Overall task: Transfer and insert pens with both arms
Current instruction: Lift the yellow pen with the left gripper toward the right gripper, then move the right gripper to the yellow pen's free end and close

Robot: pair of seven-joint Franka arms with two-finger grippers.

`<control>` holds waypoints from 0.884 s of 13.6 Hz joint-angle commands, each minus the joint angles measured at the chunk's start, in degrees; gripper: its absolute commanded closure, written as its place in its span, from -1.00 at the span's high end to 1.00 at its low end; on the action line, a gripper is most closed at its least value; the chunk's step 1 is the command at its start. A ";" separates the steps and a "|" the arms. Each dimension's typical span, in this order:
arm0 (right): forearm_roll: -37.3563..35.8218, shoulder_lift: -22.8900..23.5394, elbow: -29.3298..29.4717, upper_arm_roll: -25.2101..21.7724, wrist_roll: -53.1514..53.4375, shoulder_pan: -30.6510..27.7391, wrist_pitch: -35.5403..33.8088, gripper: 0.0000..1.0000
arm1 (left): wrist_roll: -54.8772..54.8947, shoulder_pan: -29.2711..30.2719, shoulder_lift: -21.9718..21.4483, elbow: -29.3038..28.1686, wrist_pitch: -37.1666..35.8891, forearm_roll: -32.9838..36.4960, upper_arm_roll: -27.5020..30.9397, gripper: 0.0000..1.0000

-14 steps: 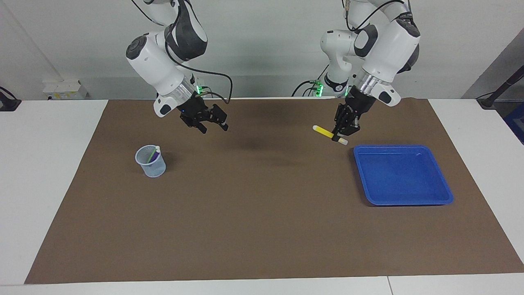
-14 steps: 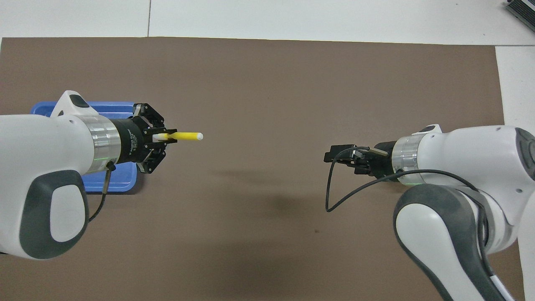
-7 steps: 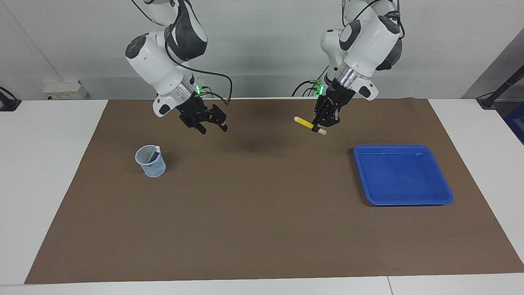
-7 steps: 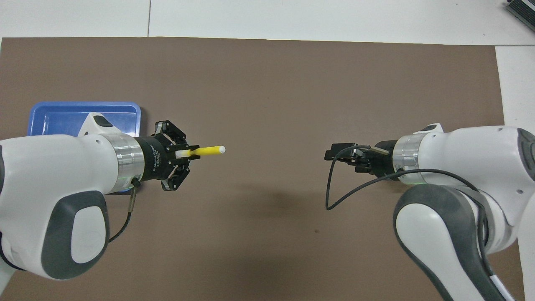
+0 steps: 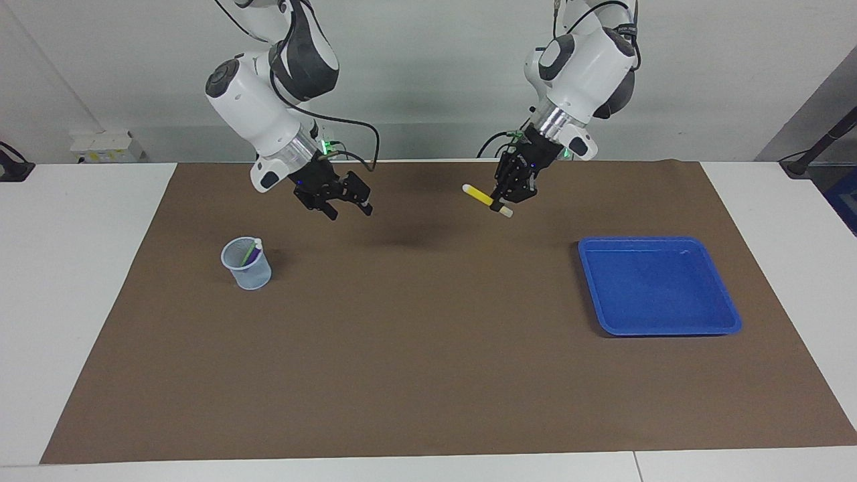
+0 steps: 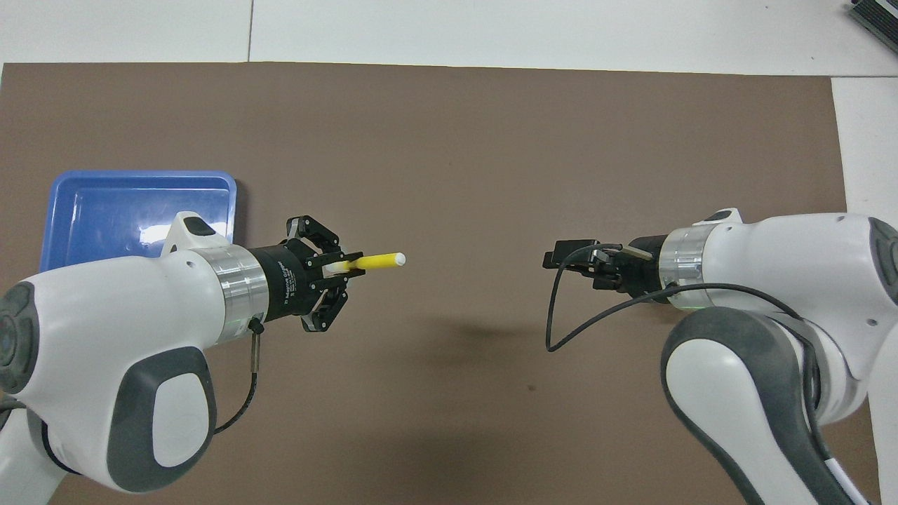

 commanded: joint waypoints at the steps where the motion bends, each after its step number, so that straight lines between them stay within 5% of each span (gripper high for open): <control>1: 2.51 -0.28 -0.54 0.19 0.22 -0.16 1.32 0.91 | -0.80 -1.85 -2.34 -2.63 1.46 -1.17 0.75 -1.00; 4: 7.52 -0.02 1.21 0.20 4.60 2.98 2.71 0.91 | -2.37 -2.38 -2.60 -3.07 1.64 -1.17 0.75 -1.00; 12: 7.53 2.00 1.92 0.20 28.68 16.97 22.48 0.91 | -2.64 -3.17 -4.53 -5.27 2.34 -1.17 0.75 -1.00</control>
